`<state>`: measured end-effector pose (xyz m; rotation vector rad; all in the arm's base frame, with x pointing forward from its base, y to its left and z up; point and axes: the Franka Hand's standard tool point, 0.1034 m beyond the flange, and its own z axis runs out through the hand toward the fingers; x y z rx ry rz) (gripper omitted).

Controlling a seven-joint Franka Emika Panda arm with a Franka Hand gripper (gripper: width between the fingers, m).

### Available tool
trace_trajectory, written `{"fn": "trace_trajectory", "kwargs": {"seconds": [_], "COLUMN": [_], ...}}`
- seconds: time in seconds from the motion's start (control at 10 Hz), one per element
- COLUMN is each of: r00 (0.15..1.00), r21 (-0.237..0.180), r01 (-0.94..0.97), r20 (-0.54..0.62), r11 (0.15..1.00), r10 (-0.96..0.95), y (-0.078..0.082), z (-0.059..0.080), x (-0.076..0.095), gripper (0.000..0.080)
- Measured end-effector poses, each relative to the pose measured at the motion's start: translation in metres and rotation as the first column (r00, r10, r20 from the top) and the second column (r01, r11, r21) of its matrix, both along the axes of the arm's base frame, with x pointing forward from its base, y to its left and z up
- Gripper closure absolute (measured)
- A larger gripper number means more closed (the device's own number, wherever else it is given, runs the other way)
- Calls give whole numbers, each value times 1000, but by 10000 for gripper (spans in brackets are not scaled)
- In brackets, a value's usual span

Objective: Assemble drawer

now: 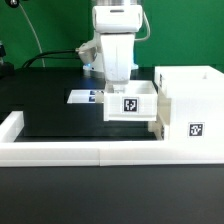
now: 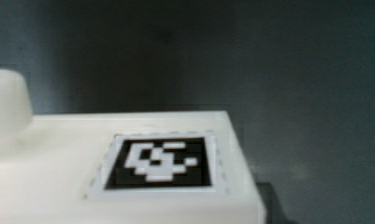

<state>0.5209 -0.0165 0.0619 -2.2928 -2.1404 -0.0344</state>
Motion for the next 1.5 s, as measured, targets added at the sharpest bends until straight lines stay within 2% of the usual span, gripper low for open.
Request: {"fn": "trace_trajectory", "kwargs": {"seconds": [0.4, 0.8, 1.2, 1.5], "r00": [1000, 1000, 1000, 998], "r21": [5, 9, 9, -2], "r01": [-7, 9, 18, -63], "r20": [-12, -9, -11, -12], "r11": [1000, 1000, 1000, 998], "r10": [7, -9, -18, 63], "y": [7, 21, 20, 20], "z": [-2, -2, -2, -4], "x": [5, 9, 8, 6], "gripper": [755, 755, 755, 755]}}
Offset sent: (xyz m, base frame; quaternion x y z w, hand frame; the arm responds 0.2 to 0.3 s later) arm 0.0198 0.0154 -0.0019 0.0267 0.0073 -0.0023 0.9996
